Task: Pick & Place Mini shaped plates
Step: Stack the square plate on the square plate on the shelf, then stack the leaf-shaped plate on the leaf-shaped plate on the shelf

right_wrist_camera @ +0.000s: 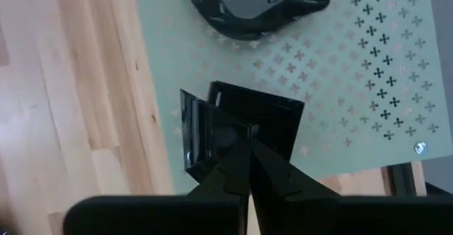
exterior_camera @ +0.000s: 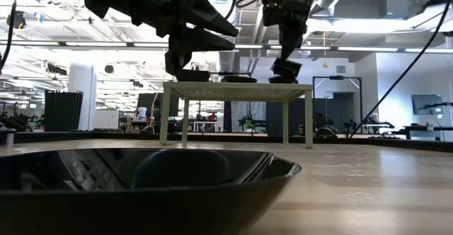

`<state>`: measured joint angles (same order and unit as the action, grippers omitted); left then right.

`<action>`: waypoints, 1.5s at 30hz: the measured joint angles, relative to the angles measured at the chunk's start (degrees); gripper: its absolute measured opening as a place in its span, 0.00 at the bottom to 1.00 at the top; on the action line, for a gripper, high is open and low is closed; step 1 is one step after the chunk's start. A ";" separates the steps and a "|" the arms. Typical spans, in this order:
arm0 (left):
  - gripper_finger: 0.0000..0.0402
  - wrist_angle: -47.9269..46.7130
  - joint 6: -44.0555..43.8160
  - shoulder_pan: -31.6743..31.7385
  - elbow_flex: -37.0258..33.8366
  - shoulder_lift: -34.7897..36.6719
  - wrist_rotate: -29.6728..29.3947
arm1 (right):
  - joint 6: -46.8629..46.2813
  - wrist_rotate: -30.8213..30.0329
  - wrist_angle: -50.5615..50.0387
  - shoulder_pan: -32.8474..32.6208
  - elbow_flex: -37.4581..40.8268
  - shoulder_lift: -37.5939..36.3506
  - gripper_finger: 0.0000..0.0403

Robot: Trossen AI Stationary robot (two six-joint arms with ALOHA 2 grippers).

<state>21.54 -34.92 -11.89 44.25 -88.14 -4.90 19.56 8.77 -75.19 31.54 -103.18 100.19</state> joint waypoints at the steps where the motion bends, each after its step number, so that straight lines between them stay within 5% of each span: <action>1: 0.24 0.00 0.01 0.01 0.00 0.00 0.00 | 0.10 -0.01 0.00 0.27 -0.01 0.32 0.00; 20: 0.24 0.06 -0.02 0.01 0.00 0.00 -0.01 | 2.00 0.09 1.45 2.22 -0.09 0.29 0.01; 34: 0.24 0.24 -0.02 -0.01 0.00 0.00 0.01 | 1.13 -7.15 2.88 1.76 -0.80 0.21 0.24; 45: 0.24 0.22 0.05 -0.34 0.00 0.00 -0.01 | -4.58 -7.24 -7.24 -8.60 -5.40 -1.57 0.25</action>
<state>21.76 -34.87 -12.23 44.25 -88.14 -4.91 14.98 1.53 -82.43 22.94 -108.58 98.62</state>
